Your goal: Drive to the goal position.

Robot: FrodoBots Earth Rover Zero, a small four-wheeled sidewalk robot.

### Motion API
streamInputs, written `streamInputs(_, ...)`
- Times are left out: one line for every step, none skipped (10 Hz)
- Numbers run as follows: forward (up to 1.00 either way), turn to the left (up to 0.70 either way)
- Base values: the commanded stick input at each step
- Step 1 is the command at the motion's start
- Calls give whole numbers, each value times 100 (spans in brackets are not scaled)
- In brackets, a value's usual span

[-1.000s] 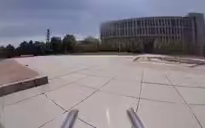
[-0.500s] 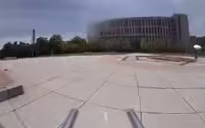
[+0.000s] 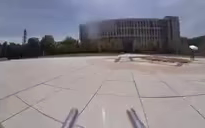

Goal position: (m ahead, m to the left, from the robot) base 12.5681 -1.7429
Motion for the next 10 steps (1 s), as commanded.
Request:
streamInputs(100, 0)
streamInputs(100, -3)
streamInputs(100, -21)
streamInputs(100, -24)
streamInputs(100, 0)
streamInputs(100, 0)
streamInputs(100, 0)
streamInputs(100, 0)
streamInputs(100, 0)
streamInputs(100, 0)
